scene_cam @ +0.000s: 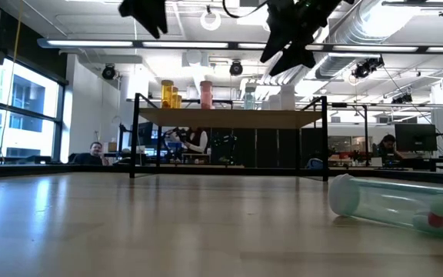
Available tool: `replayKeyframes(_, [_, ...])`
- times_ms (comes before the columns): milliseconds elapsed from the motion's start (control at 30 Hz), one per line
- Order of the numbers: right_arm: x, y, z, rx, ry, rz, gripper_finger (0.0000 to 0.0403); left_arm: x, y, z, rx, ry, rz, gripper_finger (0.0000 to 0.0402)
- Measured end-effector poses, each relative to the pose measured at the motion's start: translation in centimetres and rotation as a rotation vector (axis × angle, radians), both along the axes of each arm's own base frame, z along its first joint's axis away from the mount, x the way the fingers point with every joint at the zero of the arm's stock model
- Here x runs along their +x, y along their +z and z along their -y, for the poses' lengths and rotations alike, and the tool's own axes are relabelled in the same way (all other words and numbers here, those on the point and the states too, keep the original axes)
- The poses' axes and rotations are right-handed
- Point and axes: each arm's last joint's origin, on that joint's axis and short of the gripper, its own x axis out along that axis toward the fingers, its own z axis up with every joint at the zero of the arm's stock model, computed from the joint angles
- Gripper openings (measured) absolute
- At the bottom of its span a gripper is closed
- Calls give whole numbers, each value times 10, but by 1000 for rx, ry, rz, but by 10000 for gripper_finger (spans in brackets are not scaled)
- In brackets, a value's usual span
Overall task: Pick and place medicine bottles onto shelf by color
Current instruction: Put the blue pill bottle on the shelf aligned with the blue pill bottle
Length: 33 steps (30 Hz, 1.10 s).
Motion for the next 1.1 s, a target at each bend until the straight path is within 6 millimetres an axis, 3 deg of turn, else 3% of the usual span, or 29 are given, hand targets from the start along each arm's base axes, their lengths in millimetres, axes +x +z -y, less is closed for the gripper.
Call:
replayKeyframes(267, [8,-2,-33,42,75,-19,224,-20,-21,29,7,7,98,176])
replayKeyframes(633, [12,-4,-78,191,-29,-43,224,-35,-56,50,-87,-117,227,176])
replayKeyframes(1100, [-2,-14,-168,337,-254,-138,224,-39,-96,71,-209,-296,270,176])
